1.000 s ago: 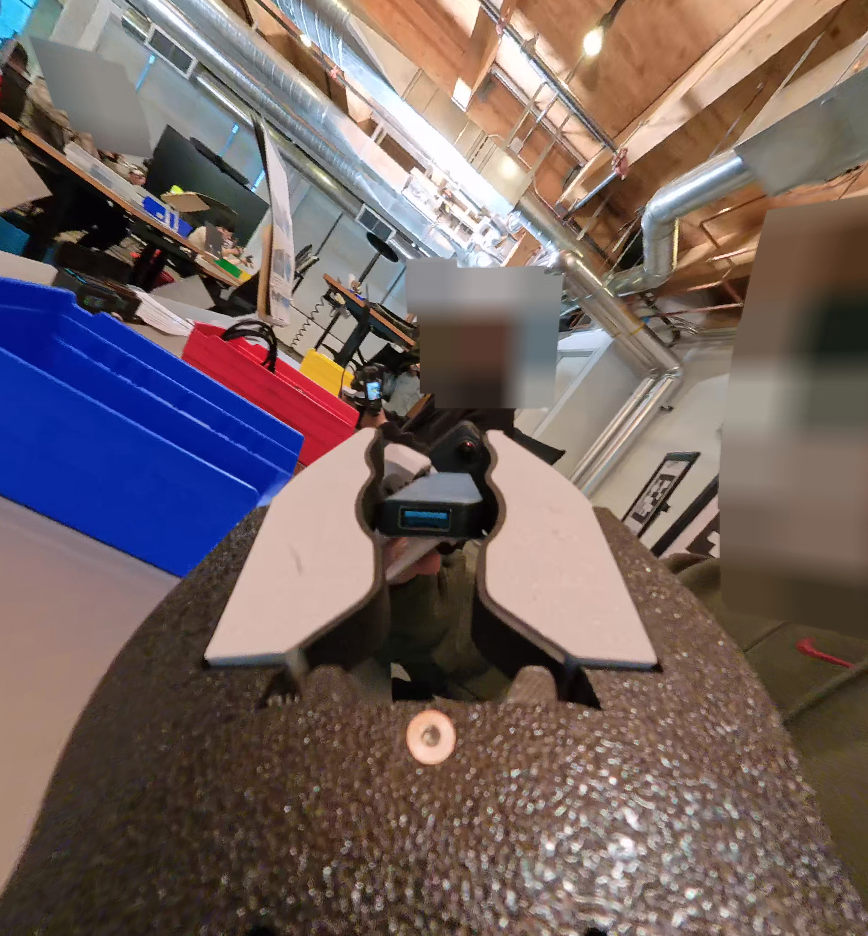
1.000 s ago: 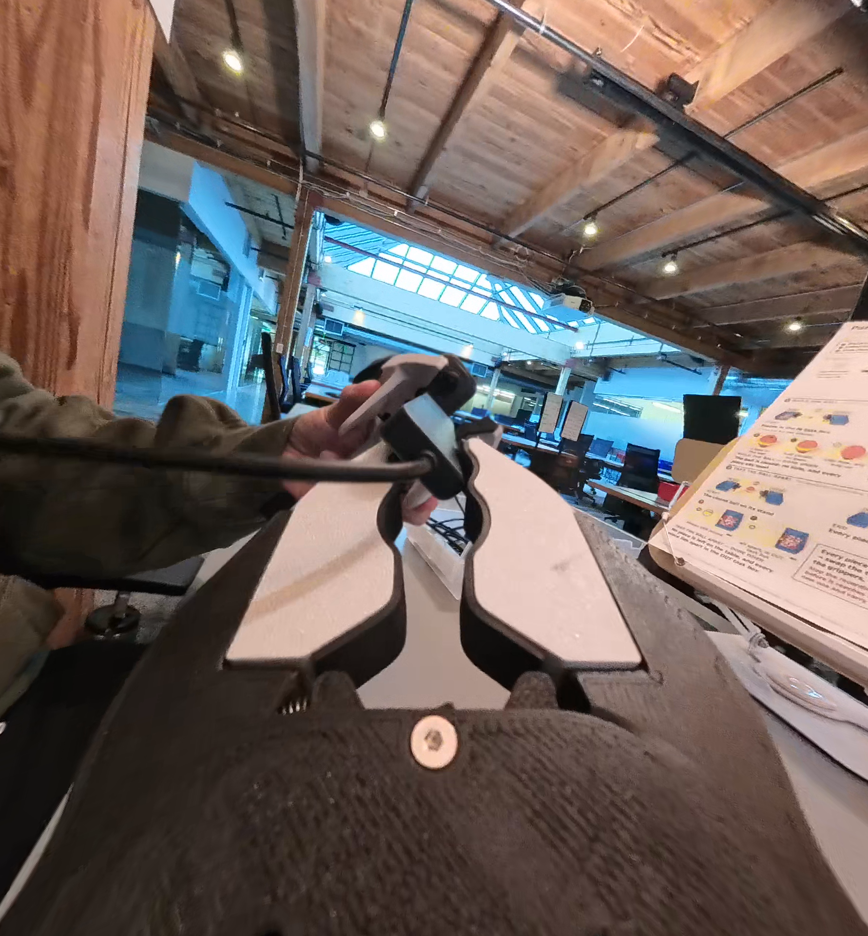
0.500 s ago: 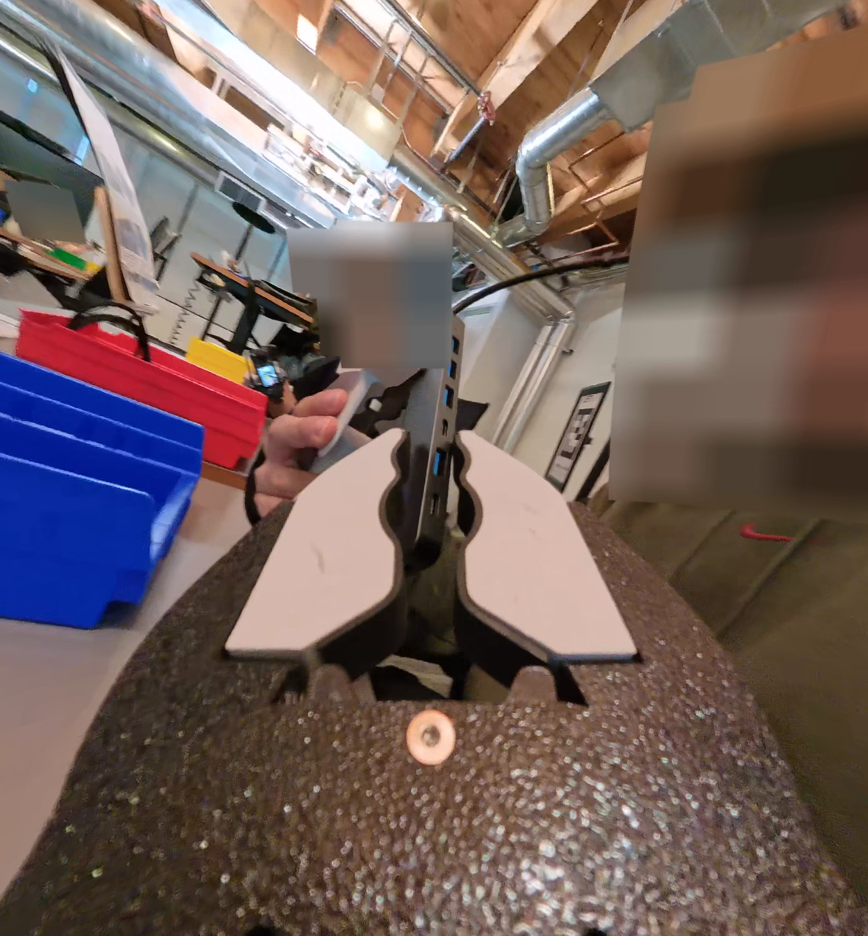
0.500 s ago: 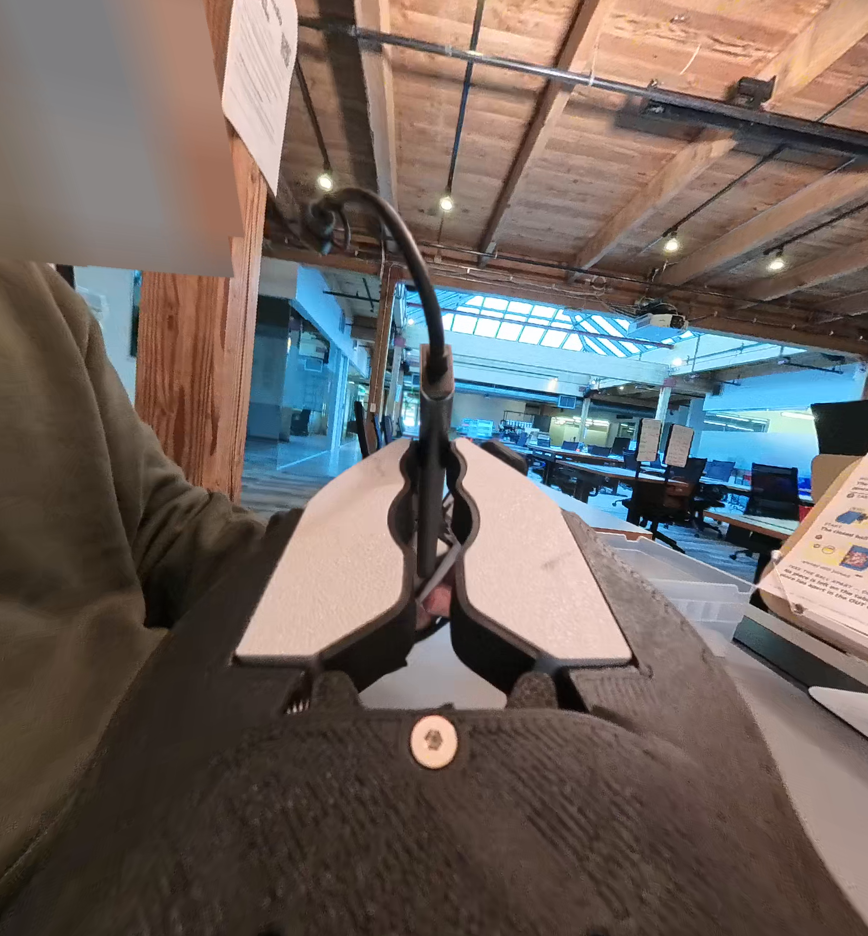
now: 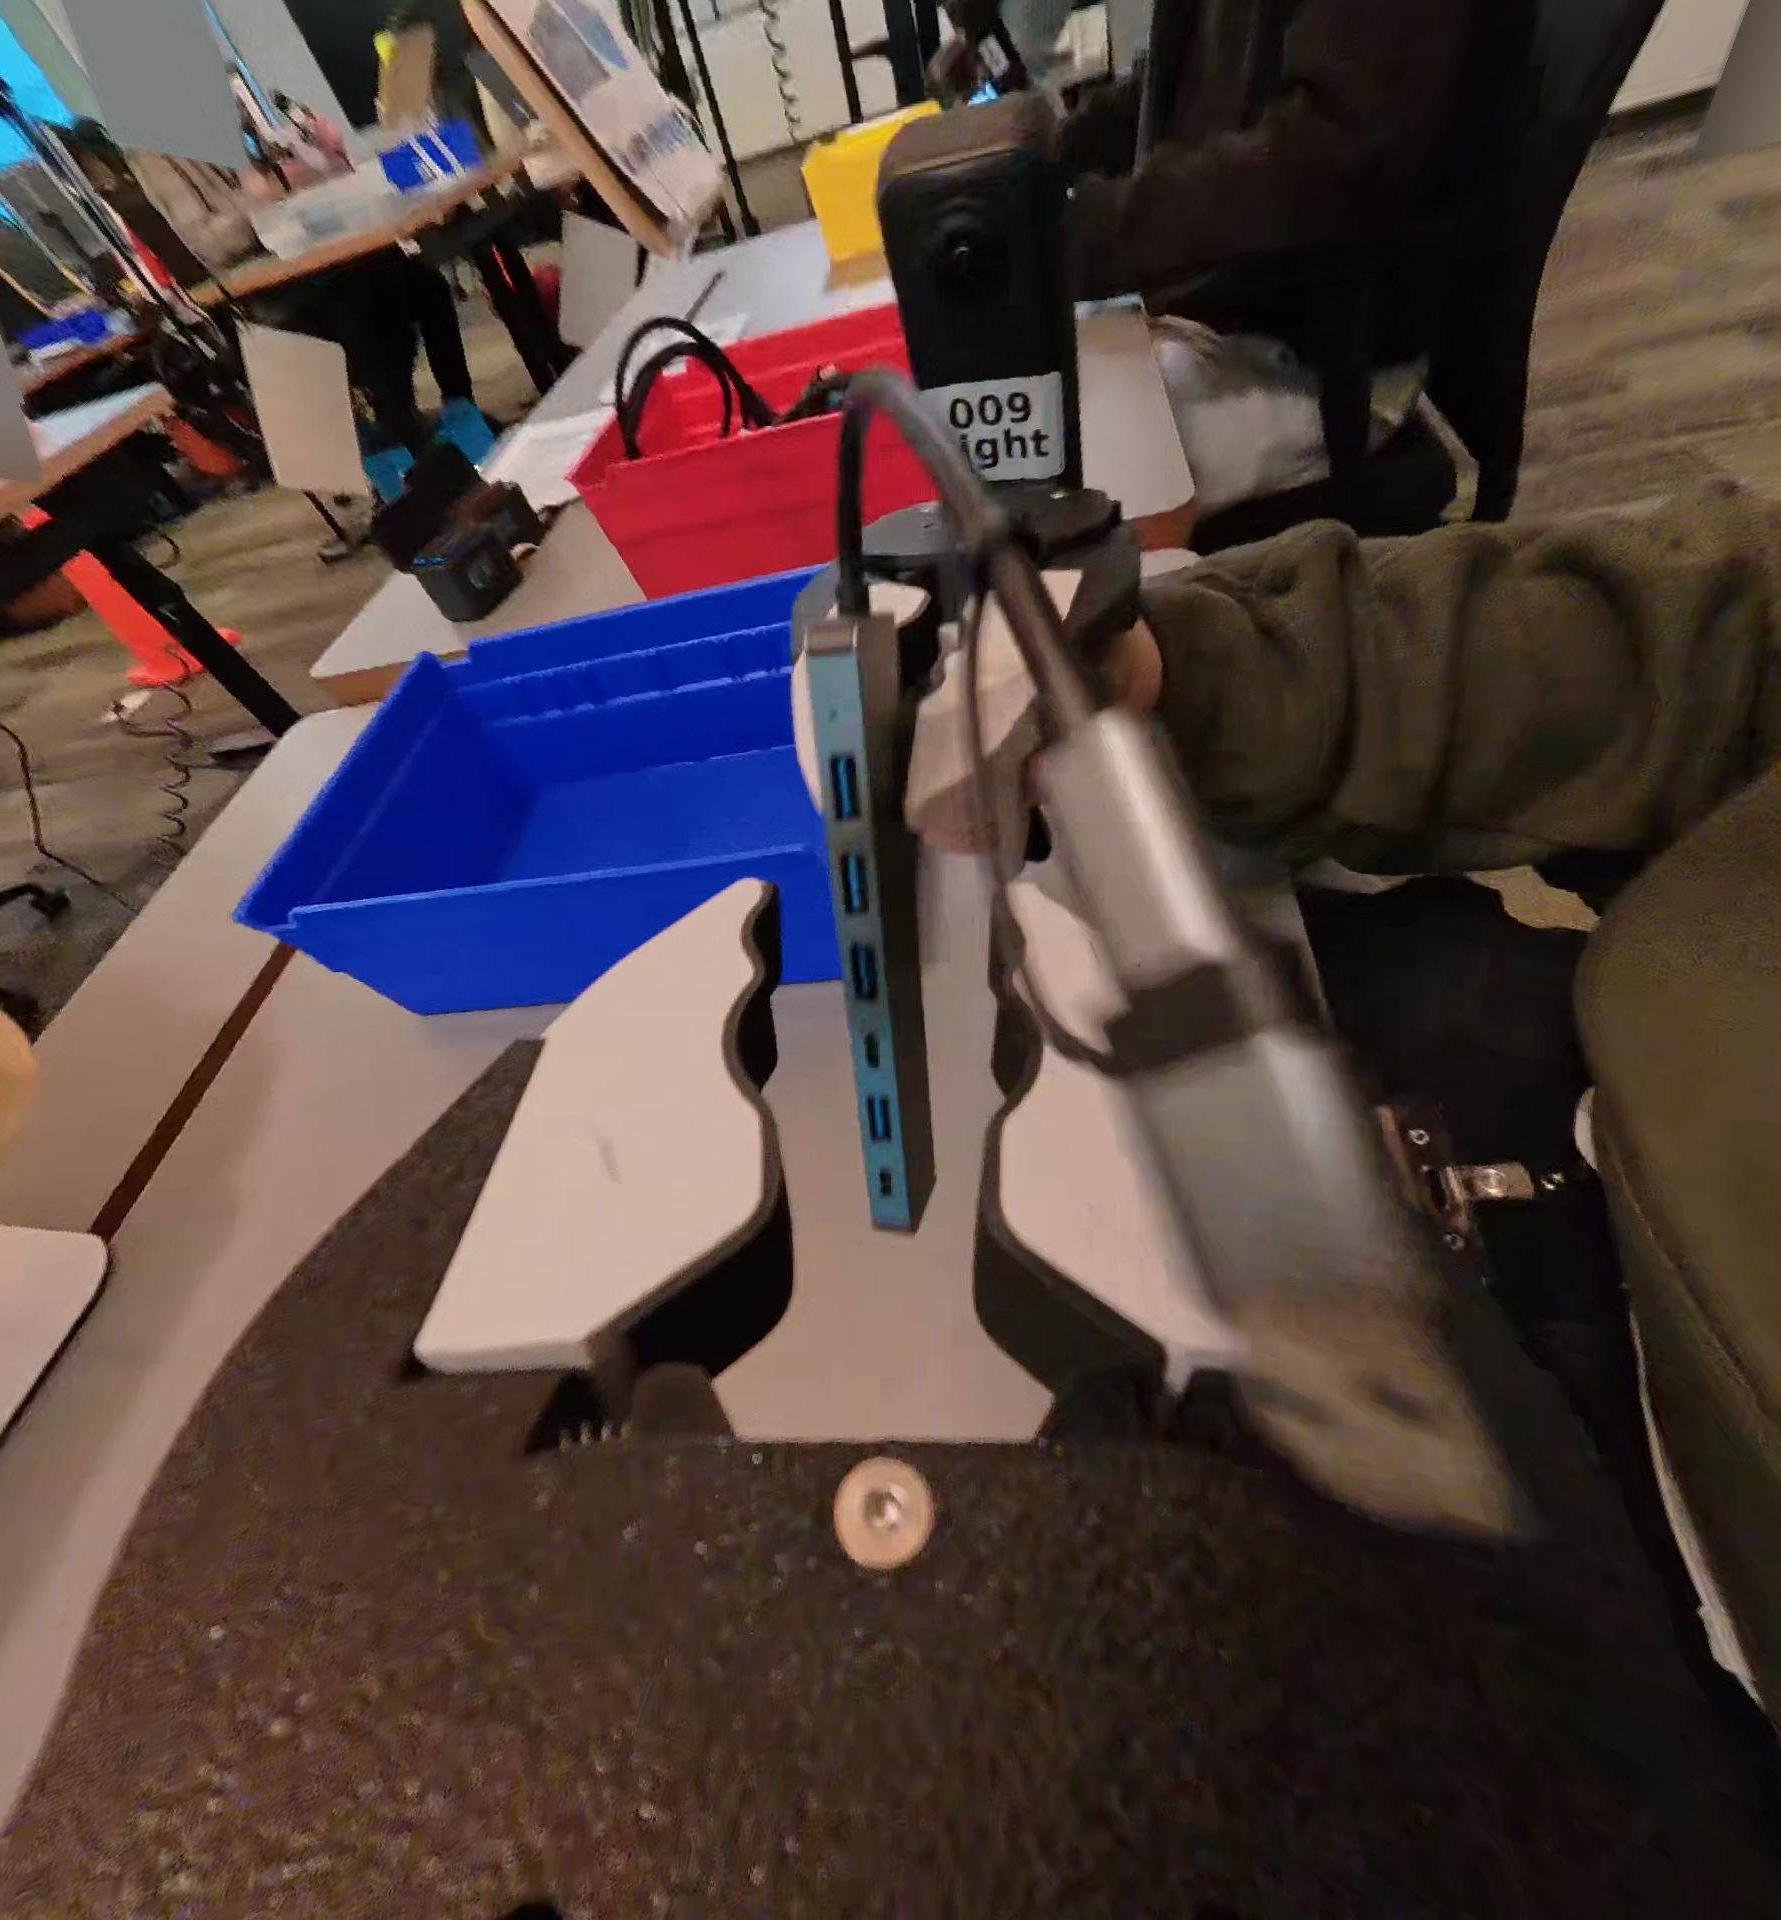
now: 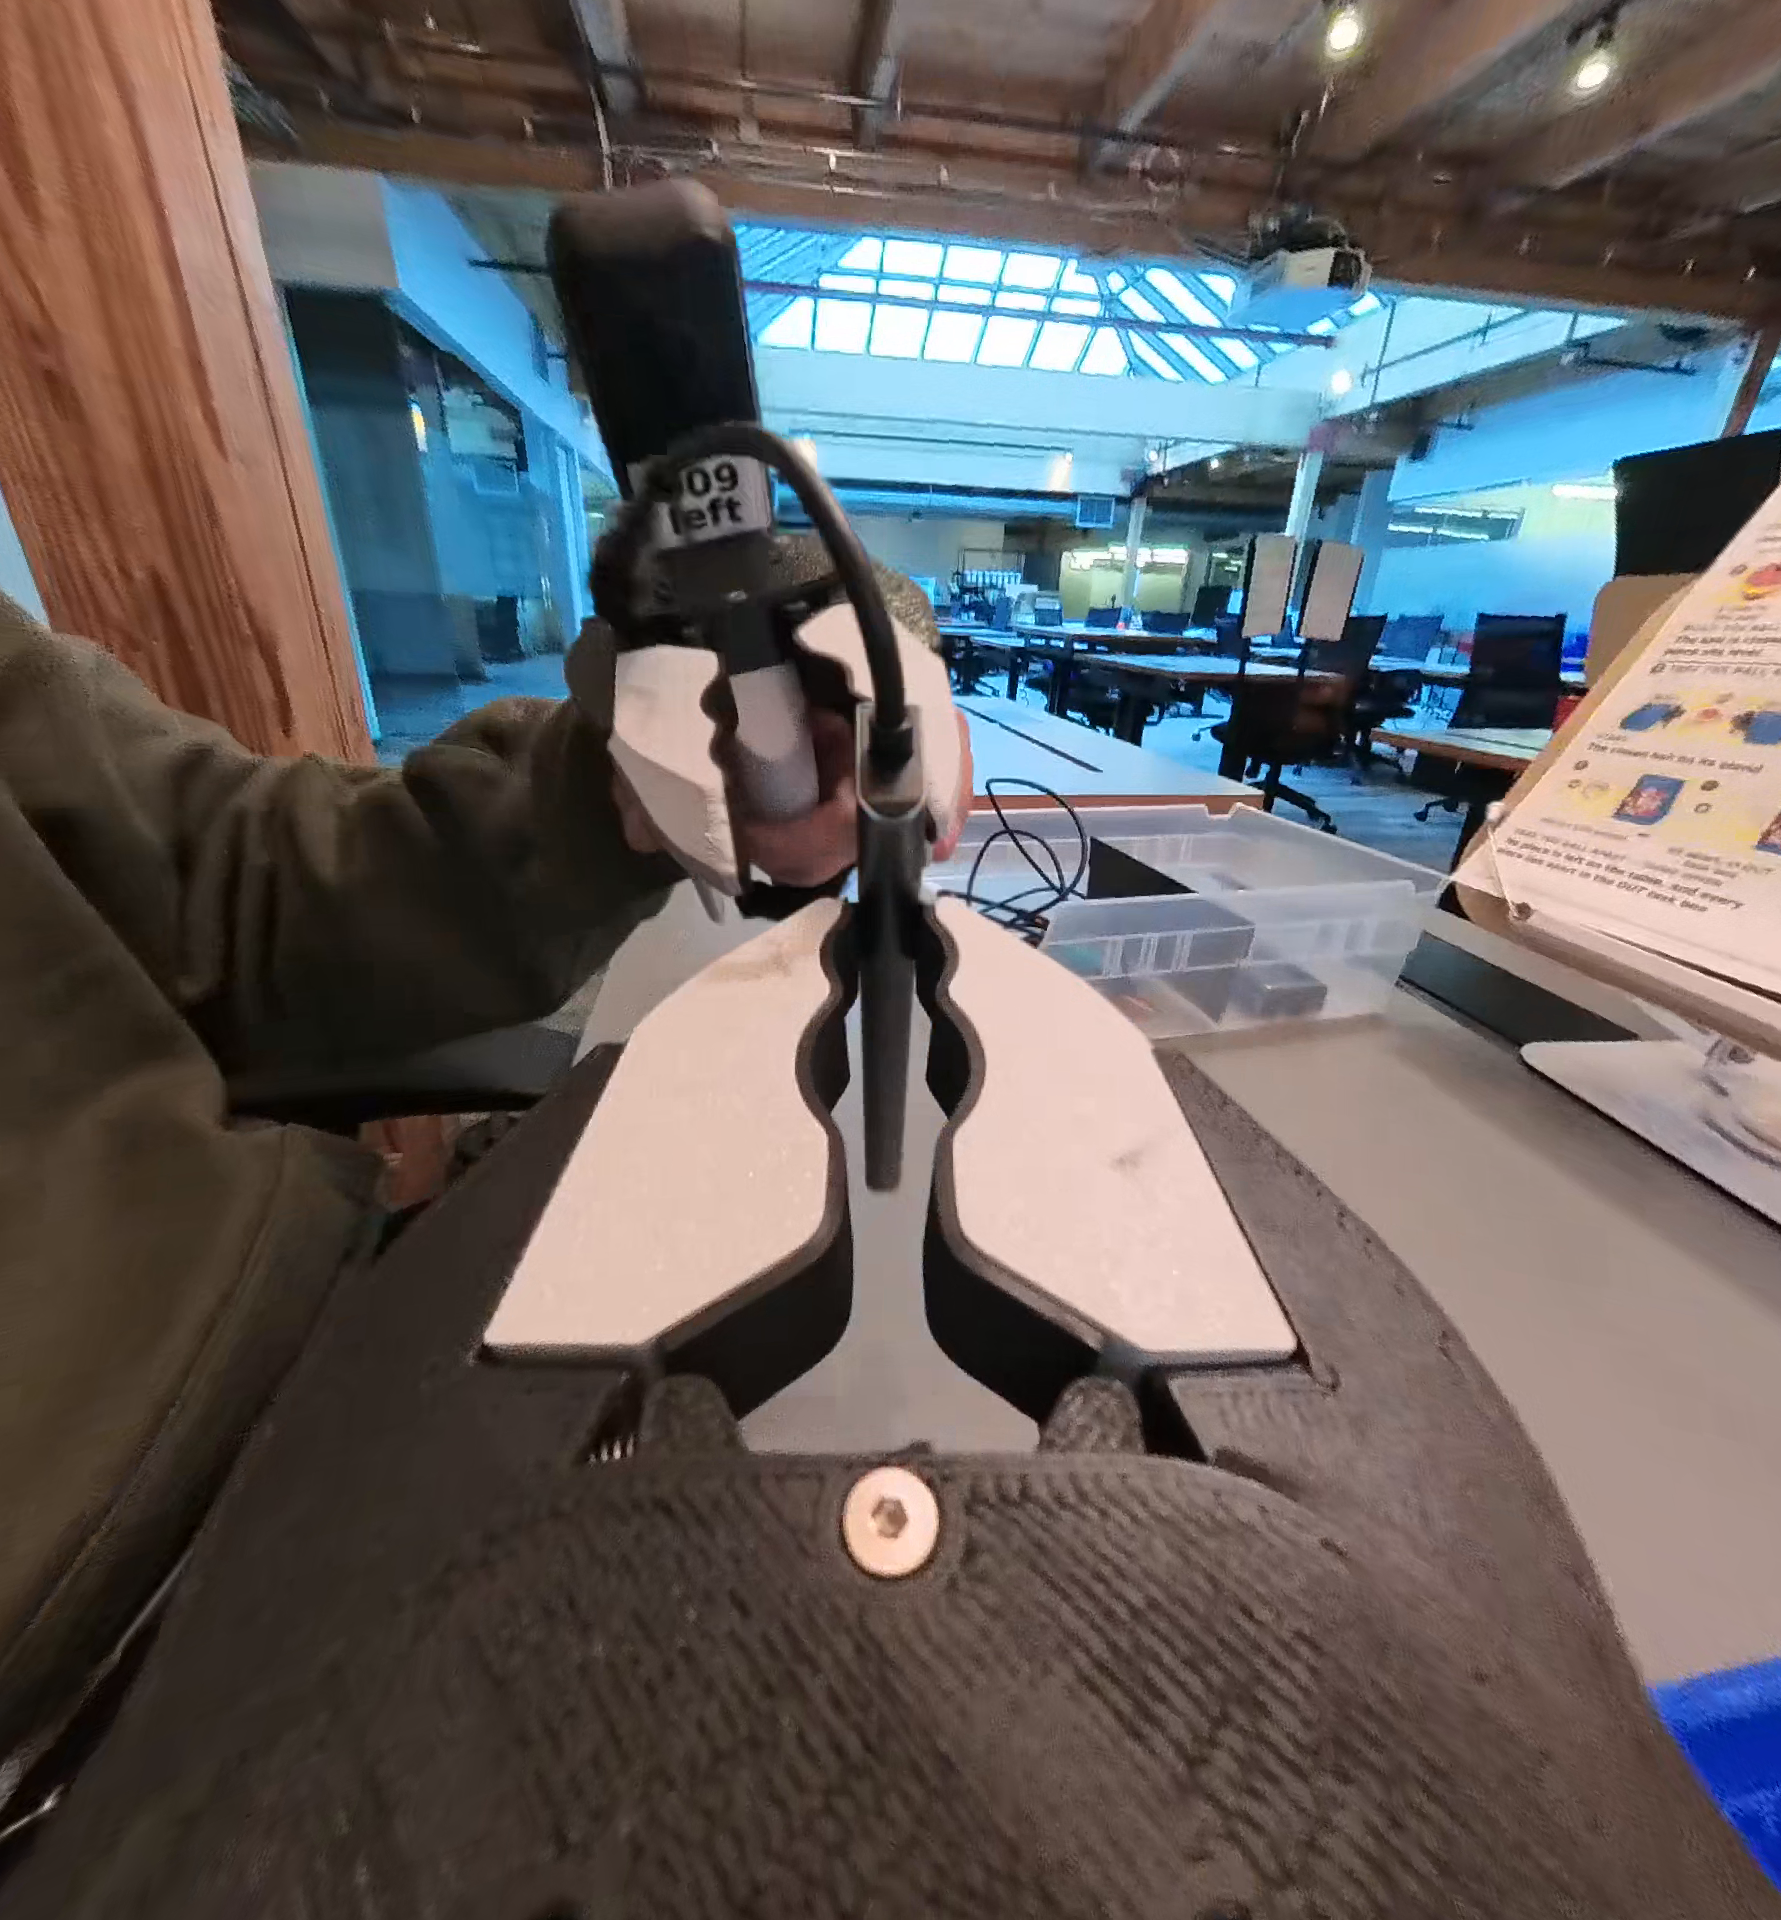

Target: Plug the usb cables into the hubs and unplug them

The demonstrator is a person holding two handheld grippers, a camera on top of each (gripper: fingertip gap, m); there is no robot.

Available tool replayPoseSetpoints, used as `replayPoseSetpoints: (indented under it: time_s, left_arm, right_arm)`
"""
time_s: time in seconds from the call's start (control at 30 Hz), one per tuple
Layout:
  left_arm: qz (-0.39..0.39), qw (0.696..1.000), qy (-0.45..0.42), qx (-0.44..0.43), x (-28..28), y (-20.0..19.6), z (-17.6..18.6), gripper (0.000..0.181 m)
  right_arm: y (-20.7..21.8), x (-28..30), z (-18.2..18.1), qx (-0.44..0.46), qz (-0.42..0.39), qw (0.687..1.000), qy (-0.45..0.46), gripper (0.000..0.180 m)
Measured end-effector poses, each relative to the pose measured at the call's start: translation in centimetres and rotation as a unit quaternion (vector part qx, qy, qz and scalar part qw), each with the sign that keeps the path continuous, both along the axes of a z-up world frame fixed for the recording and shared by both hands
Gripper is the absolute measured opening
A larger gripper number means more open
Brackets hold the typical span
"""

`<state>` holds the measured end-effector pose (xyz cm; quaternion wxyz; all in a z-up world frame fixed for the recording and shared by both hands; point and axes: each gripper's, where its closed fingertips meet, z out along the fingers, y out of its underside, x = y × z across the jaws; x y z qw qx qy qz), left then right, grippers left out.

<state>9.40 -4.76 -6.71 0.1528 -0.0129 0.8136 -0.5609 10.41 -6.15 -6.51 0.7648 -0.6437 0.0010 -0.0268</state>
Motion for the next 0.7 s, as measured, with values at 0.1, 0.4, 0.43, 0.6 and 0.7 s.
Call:
replayPoseSetpoints:
  time_s: [0.1,0.4,0.43,0.6,0.7]
  left_arm:
    - [0.004,1.0,0.001,-0.003,0.3,-1.2,0.8,0.037]
    - [-0.014,0.999,0.024,0.027,0.1,-2.6,-0.8,0.01]
    - [-0.002,0.999,0.03,0.016,0.4,-2.6,-0.6,0.01]
    - [0.154,0.971,0.105,-0.151,5.2,-0.4,3.0,0.01]
    - [0.196,0.91,0.2,-0.306,7.0,1.7,5.1,0.01]
  right_arm:
    - [0.6,-0.3,-0.7,-0.025,0.001,1.0,-0.014,0.01]
    - [1.7,-0.8,-2.0,-0.046,0.009,0.999,-0.025,0.011]
    - [1.6,-0.4,-1.7,-0.03,-0.009,0.999,-0.037,0.012]
    - [1.2,2.9,-1.2,0.036,-0.18,0.978,-0.098,0.05]
    - [2.3,2.8,-1.6,0.05,-0.219,0.965,-0.136,0.065]
